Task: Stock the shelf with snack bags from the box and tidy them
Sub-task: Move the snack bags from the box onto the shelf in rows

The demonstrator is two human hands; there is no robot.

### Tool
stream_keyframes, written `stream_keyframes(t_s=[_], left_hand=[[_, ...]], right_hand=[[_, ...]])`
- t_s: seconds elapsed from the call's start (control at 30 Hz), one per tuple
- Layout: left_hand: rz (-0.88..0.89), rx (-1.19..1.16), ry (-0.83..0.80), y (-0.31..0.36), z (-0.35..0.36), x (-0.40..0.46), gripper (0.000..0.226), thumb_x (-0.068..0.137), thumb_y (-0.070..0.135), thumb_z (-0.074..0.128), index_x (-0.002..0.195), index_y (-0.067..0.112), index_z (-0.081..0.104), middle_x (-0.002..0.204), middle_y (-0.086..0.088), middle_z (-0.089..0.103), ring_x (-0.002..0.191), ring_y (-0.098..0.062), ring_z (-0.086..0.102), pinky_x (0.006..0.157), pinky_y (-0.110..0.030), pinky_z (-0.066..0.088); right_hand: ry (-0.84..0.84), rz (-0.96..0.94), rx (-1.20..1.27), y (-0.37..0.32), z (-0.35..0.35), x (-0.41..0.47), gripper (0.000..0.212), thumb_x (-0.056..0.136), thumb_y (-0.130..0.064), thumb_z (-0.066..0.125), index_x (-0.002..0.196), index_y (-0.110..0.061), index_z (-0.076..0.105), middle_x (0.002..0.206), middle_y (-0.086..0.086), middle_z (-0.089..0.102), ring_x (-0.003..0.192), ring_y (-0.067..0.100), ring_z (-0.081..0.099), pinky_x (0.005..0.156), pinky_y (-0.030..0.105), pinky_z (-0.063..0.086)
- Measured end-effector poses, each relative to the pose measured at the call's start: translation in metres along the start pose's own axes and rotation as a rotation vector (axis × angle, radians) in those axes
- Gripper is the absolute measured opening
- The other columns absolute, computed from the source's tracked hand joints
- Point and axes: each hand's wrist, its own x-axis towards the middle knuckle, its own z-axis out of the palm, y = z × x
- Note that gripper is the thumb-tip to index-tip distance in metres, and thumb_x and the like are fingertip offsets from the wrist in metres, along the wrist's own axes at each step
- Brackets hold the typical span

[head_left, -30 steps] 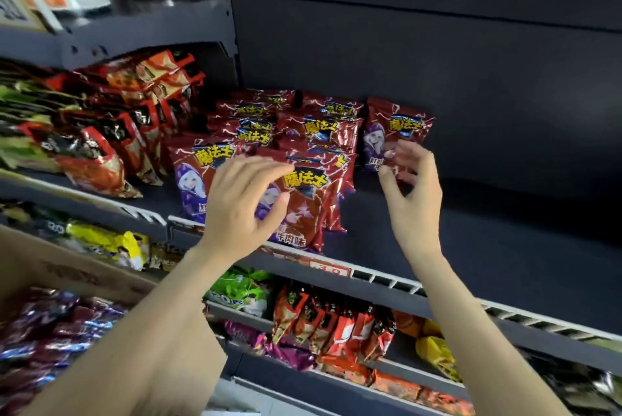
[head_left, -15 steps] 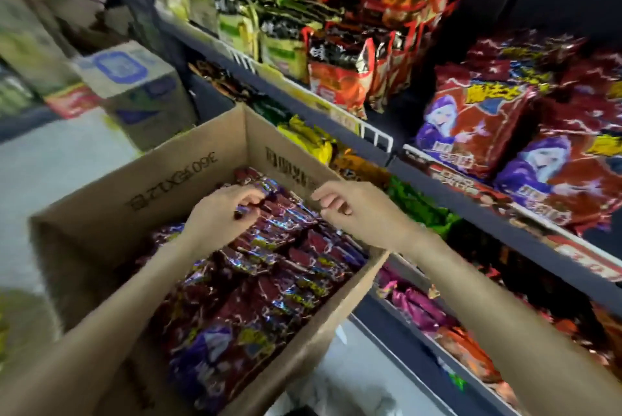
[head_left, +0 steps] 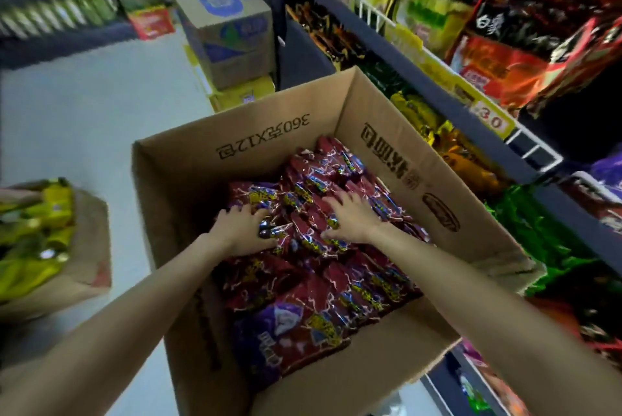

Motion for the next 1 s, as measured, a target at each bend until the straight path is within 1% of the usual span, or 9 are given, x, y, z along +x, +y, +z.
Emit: stream_keyframes(t_s=[0.13, 0.3, 0.53, 0.63, 0.77, 0.83, 0.87, 0.9, 1.0], left_hand=[[0.052, -0.035, -0.009, -0.015, -0.010, 0.006, 0.083, 0.081, 0.068, 0.048, 0.148, 0.028, 0.018, 0.145, -0.009, 0.035, 0.133, -0.031, 0.031, 0.108, -0.045, 0.027], [0.179, 0.022, -0.055, -0.033, -0.017, 0.018, 0.077, 0.083, 0.046, 0.061, 0.147, 0.024, 0.024, 0.143, -0.007, 0.038, 0.131, -0.027, 0.032, 0.104, -0.037, 0.032], [0.289, -0.156, -0.073, -0.026, -0.011, 0.018, 0.079, 0.079, 0.046, 0.068, 0.142, 0.025, 0.026, 0.141, -0.003, 0.032, 0.112, -0.021, 0.052, 0.082, -0.025, 0.043], [0.300, -0.172, -0.092, -0.021, -0.011, 0.018, 0.088, 0.074, 0.046, 0.073, 0.144, 0.028, 0.022, 0.142, -0.003, 0.031, 0.119, -0.022, 0.047, 0.090, -0.027, 0.044], [0.203, -0.203, -0.177, -0.030, -0.015, 0.019, 0.093, 0.072, 0.040, 0.077, 0.146, 0.023, 0.023, 0.147, -0.005, 0.031, 0.131, -0.023, 0.037, 0.105, -0.031, 0.035], [0.193, -0.130, -0.193, -0.033, -0.016, 0.020, 0.091, 0.075, 0.043, 0.074, 0.146, 0.019, 0.025, 0.148, -0.004, 0.035, 0.132, -0.022, 0.037, 0.105, -0.030, 0.034], [0.192, -0.101, -0.195, -0.034, -0.016, 0.021, 0.090, 0.075, 0.046, 0.073, 0.147, 0.020, 0.025, 0.148, -0.004, 0.035, 0.133, -0.022, 0.037, 0.106, -0.031, 0.034], [0.191, -0.081, -0.197, -0.035, -0.016, 0.020, 0.090, 0.075, 0.049, 0.071, 0.147, 0.023, 0.024, 0.150, -0.003, 0.032, 0.135, -0.022, 0.035, 0.107, -0.033, 0.033], [0.201, -0.101, -0.205, -0.039, -0.017, 0.016, 0.084, 0.078, 0.052, 0.067, 0.147, 0.031, 0.023, 0.154, -0.002, 0.023, 0.140, -0.023, 0.026, 0.111, -0.036, 0.027]], right_hand=[[0.027, -0.117, -0.137, -0.014, 0.014, 0.019, 0.096, 0.075, -0.071, 0.056, 0.150, -0.024, 0.018, 0.159, 0.010, -0.002, 0.145, 0.032, -0.011, 0.115, 0.058, -0.005], [0.011, -0.181, -0.347, -0.030, 0.031, 0.031, 0.094, 0.075, -0.071, 0.055, 0.148, -0.020, 0.025, 0.159, 0.010, 0.001, 0.145, 0.031, -0.012, 0.115, 0.056, -0.006], [0.093, -0.201, -0.194, -0.019, 0.032, 0.021, 0.078, 0.081, -0.044, 0.066, 0.145, -0.018, 0.031, 0.157, 0.008, 0.013, 0.145, 0.030, 0.000, 0.118, 0.050, 0.000], [0.084, -0.255, -0.047, -0.018, 0.034, 0.014, 0.084, 0.082, -0.045, 0.066, 0.149, -0.020, 0.021, 0.158, 0.004, 0.007, 0.146, 0.026, -0.005, 0.116, 0.052, -0.005], [0.091, -0.358, 0.266, -0.037, 0.034, -0.005, 0.083, 0.078, -0.054, 0.067, 0.143, -0.021, 0.030, 0.147, 0.001, 0.030, 0.137, 0.018, 0.022, 0.114, 0.039, 0.021], [0.018, -0.307, 0.428, -0.052, 0.035, -0.011, 0.081, 0.075, -0.054, 0.071, 0.138, -0.020, 0.033, 0.121, -0.004, 0.050, 0.108, 0.011, 0.048, 0.091, 0.027, 0.041], [-0.023, -0.273, 0.506, -0.058, 0.035, -0.012, 0.078, 0.075, -0.051, 0.072, 0.135, -0.019, 0.033, 0.108, -0.007, 0.052, 0.090, 0.006, 0.051, 0.076, 0.022, 0.042], [-0.041, -0.245, 0.576, -0.061, 0.035, -0.011, 0.073, 0.076, -0.047, 0.074, 0.131, -0.018, 0.035, 0.104, -0.007, 0.052, 0.082, 0.006, 0.051, 0.070, 0.022, 0.042], [-0.056, -0.219, 0.738, -0.060, 0.036, -0.007, 0.045, 0.079, -0.036, 0.074, 0.110, -0.020, 0.045, 0.108, -0.003, 0.057, 0.095, 0.017, 0.057, 0.082, 0.036, 0.048]])
